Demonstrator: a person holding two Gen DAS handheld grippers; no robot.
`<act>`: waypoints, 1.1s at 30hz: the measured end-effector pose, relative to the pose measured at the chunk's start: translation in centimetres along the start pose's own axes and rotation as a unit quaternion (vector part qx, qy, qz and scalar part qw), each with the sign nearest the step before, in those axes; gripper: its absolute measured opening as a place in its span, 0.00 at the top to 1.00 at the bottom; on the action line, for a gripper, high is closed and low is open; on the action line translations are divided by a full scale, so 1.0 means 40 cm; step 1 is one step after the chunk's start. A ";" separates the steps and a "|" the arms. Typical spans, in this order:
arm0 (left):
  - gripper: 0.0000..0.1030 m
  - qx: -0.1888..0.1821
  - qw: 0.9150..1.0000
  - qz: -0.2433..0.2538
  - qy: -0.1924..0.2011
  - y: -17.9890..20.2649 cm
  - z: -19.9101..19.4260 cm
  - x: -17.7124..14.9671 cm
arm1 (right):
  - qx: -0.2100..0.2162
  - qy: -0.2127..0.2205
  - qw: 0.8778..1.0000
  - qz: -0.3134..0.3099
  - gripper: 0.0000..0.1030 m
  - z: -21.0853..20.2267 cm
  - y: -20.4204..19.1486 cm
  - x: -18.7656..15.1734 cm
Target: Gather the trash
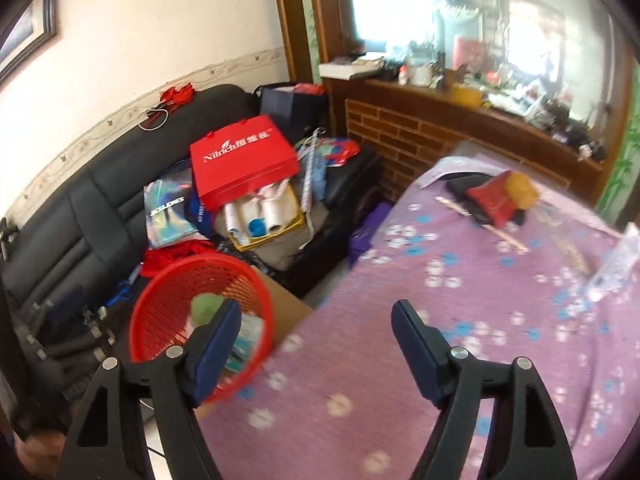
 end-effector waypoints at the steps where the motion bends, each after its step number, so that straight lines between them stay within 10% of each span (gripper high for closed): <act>1: 0.07 0.003 1.000 0.005 0.001 0.012 -0.022 0.003 | -0.002 0.004 1.000 0.000 0.20 -0.021 0.010 -0.010; 12: 0.00 0.018 1.000 -0.006 -0.018 0.169 -0.310 -0.078 | 0.012 0.032 0.997 -0.066 0.06 -0.359 0.121 -0.188; 33: 0.00 0.074 0.995 0.068 -0.007 0.352 -0.407 -0.083 | -0.009 0.027 0.995 -0.092 0.05 -0.476 0.253 -0.256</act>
Point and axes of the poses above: each gripper's, at about its wrist camera, not at the fingertips, and z roughly the way its jaws point, y to its right, x to its top, the point moved 2 cm from there along z, roughly the way its jaws point, and after that the axes turned 15 degrees about y, right-handed, at the moved point
